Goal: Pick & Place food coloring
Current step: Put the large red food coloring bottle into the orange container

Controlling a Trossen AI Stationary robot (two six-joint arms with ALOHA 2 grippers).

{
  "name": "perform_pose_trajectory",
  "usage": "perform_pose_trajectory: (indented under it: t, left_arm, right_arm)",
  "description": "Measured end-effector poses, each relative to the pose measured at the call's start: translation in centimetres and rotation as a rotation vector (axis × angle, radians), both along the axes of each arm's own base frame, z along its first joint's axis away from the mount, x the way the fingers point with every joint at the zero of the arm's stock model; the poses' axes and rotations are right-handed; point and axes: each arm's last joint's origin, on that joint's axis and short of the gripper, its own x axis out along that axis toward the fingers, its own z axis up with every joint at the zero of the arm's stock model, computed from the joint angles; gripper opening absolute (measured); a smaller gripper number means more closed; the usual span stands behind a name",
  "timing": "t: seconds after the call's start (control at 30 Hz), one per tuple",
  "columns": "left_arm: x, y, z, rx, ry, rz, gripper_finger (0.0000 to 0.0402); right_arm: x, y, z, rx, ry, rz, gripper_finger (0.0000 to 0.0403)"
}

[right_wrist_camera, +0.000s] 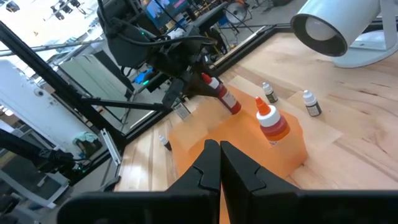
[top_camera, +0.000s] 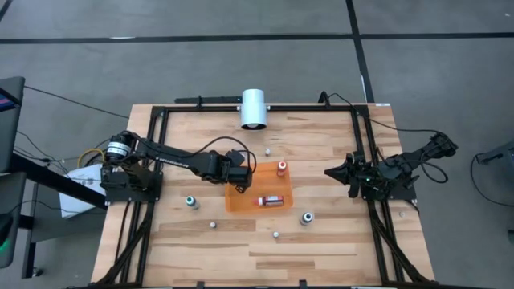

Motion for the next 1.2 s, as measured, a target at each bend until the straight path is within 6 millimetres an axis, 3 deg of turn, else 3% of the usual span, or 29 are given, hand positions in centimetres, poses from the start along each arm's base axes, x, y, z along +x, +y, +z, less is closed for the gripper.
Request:
perform_pose_trajectory:
  t: [0.3,1.07,1.2]
  left_arm:
    - [0.00,0.01,0.00,0.006,-0.003,0.009,0.0151]
    - [0.00,-0.04,-0.01,0.005,-0.006,0.013,0.0156]
    - [0.00,-0.04,-0.01,0.006,-0.007,0.014,0.0172]
  right_arm:
    - [0.00,0.00,0.00,0.010,-0.001,-0.001,0.0000]
    - [0.00,0.01,0.00,0.011,-0.001,0.002,0.0000]
    - [0.00,0.01,0.00,0.011,-0.001,0.002,0.0000]
